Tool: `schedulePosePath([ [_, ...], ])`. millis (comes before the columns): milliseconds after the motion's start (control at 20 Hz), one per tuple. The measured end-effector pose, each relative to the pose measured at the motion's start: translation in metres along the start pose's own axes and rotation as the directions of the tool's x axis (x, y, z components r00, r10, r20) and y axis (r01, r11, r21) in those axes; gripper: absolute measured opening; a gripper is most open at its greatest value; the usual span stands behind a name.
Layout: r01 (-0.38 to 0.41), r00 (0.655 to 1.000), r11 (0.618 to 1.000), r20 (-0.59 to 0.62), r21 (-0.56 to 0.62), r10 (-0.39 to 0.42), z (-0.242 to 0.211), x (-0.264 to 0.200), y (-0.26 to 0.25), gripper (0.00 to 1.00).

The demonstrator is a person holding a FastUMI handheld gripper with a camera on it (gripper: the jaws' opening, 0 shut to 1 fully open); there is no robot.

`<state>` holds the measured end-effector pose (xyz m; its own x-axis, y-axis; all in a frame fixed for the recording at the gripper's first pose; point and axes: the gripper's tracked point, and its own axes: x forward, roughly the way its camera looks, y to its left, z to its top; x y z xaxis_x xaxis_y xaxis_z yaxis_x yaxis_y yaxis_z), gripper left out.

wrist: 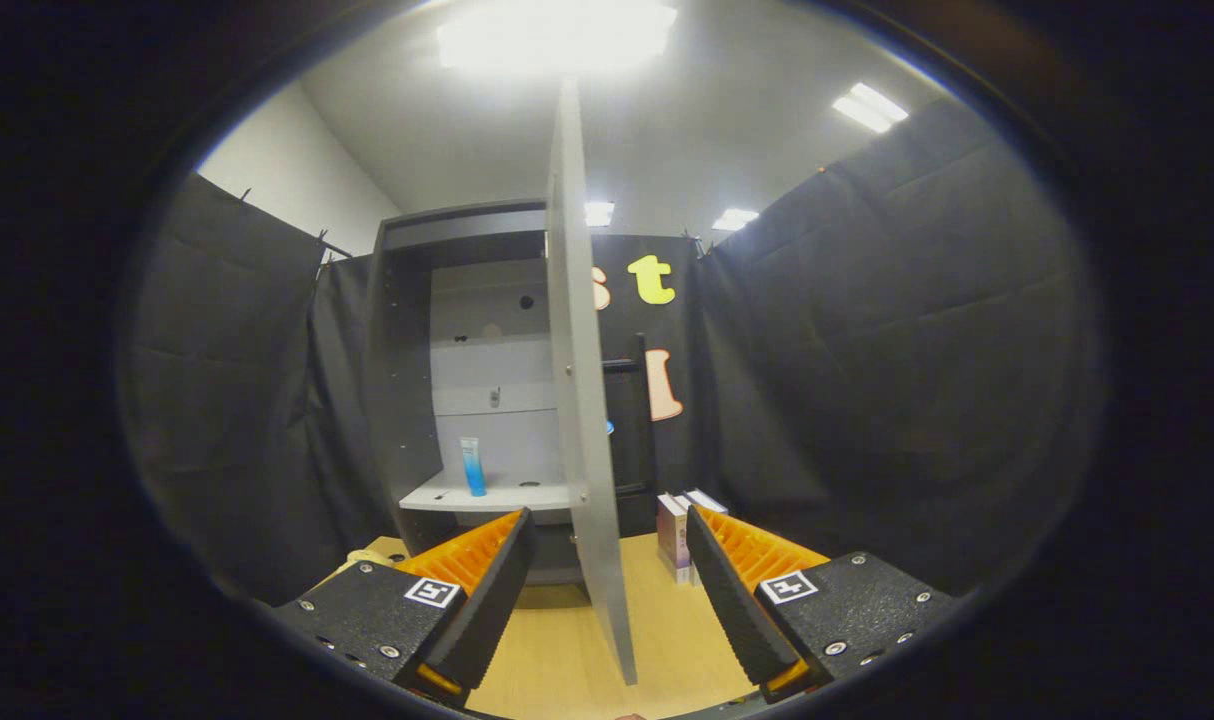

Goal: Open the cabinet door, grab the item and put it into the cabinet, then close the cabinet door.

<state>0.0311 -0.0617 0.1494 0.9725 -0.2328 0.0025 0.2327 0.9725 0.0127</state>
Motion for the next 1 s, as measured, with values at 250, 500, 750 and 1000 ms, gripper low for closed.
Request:
schedulePosePath([
  [250, 0.158, 0.987, 0.987, 0.024, 0.006, -0.158, 0.016, 0.021, -0.061, 0.93],
  [500, 0.248, 0.968, 0.968, 0.024, 0.025, -0.249, 0.025, 0.062, -0.088, 0.93],
  [750, 0.265, 0.964, 0.964, 0.006, -0.008, -0.265, 0.018, 0.091, -0.085, 0.93],
  [1000, 0.288, 0.958, 0.956, 0.010, -0.059, -0.288, 0.019, 0.090, -0.087, 0.91],
])
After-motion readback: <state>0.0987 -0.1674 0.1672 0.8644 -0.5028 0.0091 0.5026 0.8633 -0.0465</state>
